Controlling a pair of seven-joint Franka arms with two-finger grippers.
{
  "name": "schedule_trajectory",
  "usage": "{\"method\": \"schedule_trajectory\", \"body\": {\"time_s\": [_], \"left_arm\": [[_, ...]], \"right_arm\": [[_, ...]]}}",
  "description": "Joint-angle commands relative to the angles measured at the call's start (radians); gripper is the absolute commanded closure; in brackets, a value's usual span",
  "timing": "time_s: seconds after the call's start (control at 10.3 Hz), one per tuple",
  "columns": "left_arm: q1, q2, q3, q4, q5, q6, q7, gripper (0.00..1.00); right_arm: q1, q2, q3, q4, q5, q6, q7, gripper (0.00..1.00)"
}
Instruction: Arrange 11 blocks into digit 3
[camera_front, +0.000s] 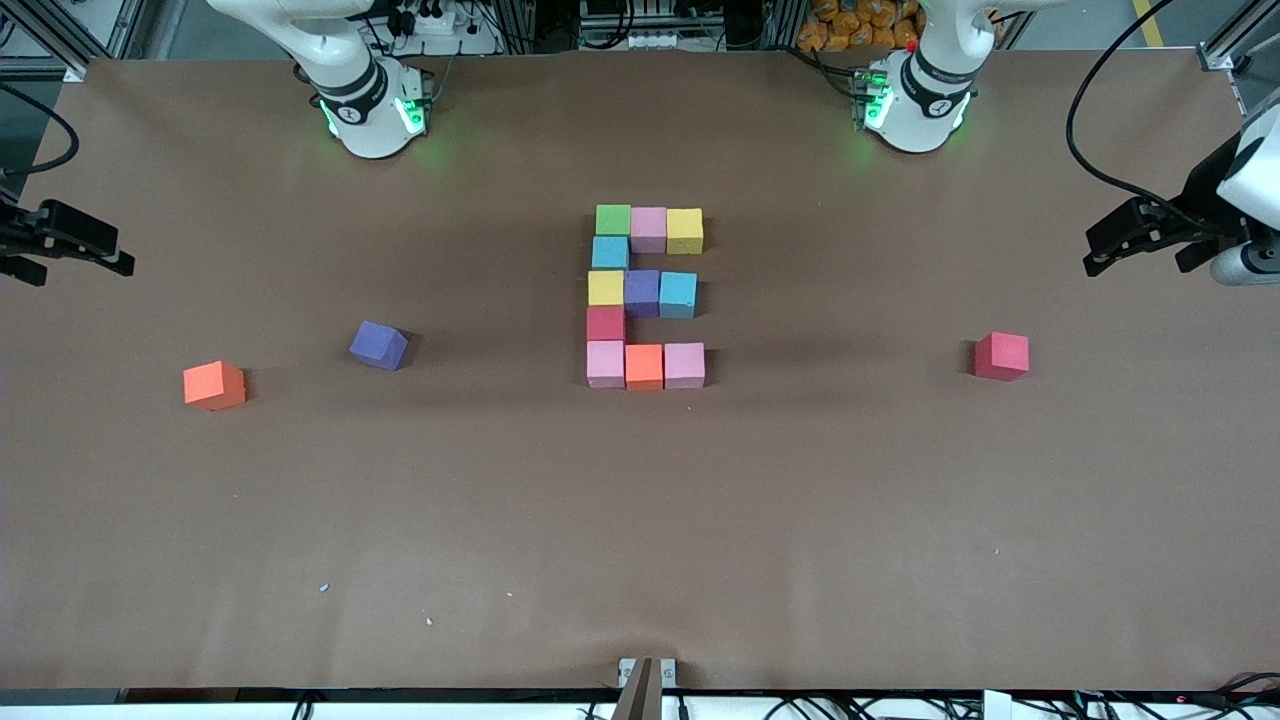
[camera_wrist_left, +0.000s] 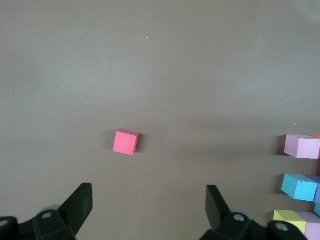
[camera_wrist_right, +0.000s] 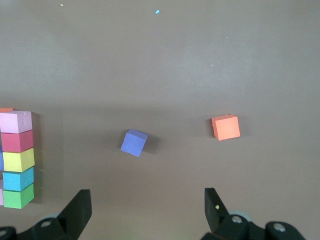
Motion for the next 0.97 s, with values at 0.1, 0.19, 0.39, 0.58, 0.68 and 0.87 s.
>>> {"method": "schedule_trajectory", "body": {"time_s": [0.1, 0.19, 0.39, 0.58, 0.68, 0.87], "left_arm": [[0.012, -0.014, 0.003, -0.008, -0.029, -0.008, 0.002, 0.0], [0.05, -0.014, -0.027, -0.008, -0.044, -0.008, 0.004, 0.0], [0.089, -0.014, -0.072, -0.008, -0.05, -0.008, 0.001, 0.0], [0.089, -0.014, -0.073, -0.008, -0.05, -0.008, 0.001, 0.0], [0.089, -0.014, -0.075, -0.008, -0.05, -0.008, -0.001, 0.0], [0.088, -0.014, -0.075, -0.009, -0.05, -0.008, -0.001, 0.0]], "right_arm": [[0.001, 0.001, -0.004, 0.006, 0.011, 0.002, 0.012, 0.0], [-0.001, -0.001, -0.005, 0.008, 0.011, 0.002, 0.012, 0.0], [-0.003, -0.001, -0.004, 0.009, 0.008, 0.002, 0.012, 0.0], [-0.003, -0.001, -0.005, 0.011, 0.002, 0.008, 0.012, 0.0], [-0.003, -0.001, -0.005, 0.011, -0.003, 0.019, 0.012, 0.0], [-0.007, -0.004, -0.005, 0.011, -0.005, 0.024, 0.012, 0.0]]}}
